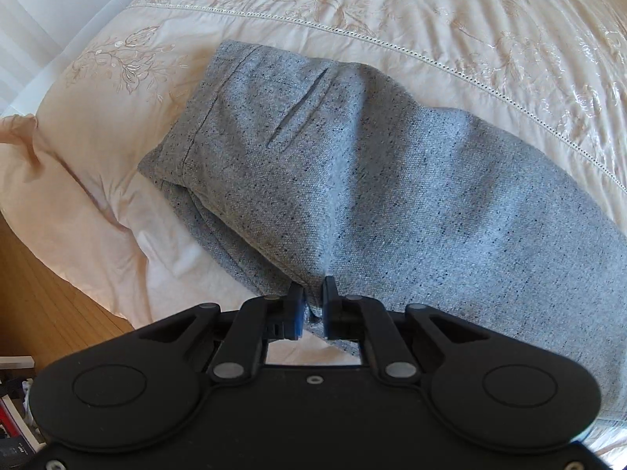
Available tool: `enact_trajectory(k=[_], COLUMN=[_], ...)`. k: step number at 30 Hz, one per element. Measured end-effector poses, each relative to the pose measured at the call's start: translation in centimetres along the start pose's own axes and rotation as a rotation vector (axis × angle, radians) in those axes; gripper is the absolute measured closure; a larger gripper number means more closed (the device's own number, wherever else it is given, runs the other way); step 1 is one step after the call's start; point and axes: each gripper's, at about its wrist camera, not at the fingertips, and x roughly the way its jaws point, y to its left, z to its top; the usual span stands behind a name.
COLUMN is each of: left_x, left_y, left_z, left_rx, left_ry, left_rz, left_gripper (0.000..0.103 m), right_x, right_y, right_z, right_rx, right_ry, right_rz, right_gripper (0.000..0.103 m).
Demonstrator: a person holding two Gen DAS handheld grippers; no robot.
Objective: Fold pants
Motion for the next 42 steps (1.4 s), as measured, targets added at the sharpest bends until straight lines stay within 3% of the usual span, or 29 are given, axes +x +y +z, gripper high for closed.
enact_trajectory(k=[4,11,13,18,21,27,32,35,36,38,40,42], left_x=[-0.8,-0.9,-0.4,1.4,1.5,1.0,1.4,2.6,3.5,4.6,3.8,1.8], left_y=[0.6,-0.1,-0.4,-1.0,-1.1,-0.4,1.1,0.3,0.0,-0.2,0.3,0.9], left_z=[-0.4,-0.1,-0.4,-0.9,-0.8,-0.3,-0.4,-0.8,-1.2,-2.1,-2.9,-3.4], left_rx=[-0.013,0.019,0.032,0.061,0.067,0.091,0.025,0.067,0.101,0.128,0.095,0.055], left_ry=[-0.010,-0.009,0.003,0.042,0.048,0.066,0.092,0.121,0.142,0.180,0.169,0.142], left_rz=[-0.014,0.001,0.020,0.063,0.065,0.036,0.026,0.112,0.170,0.217,0.180,0.098], left_gripper=[0.091,0.091,0.091,0.091,0.091,0.090,0.090,0.098,0.098,0.096,0.090,0.086], right_x=[-1.7,-7.6,-7.2,1.2,2.3,1.4,2.3,3.1,3.5,4.4,4.4,3.4], right_y=[1.7,4.4,3.9,0.2,-1.1,-0.5,-0.9,-0.8,-0.9,-0.9,-1.0,-0.8], right_z=[0.9,2.9,2.6,1.2,0.7,0.8,0.8,0.4,0.3,0.2,0.1,0.1], right_rx=[-0.089,-0.142,-0.152,-0.148,-0.095,-0.148,-0.143,-0.167,-0.167,-0.161,-0.164,-0.172], right_ry=[-0.039,-0.201,-0.183,0.031,0.065,0.046,0.065,0.081,0.091,0.127,0.140,0.129], right_rz=[0.038,0.252,0.234,-0.008,-0.010,-0.010,-0.021,-0.045,-0.059,-0.101,-0.100,-0.081], right_gripper=[0.096,0.097,0.097,0.097,0.097,0.097,0.097,0.097,0.097,0.099,0.091,0.090])
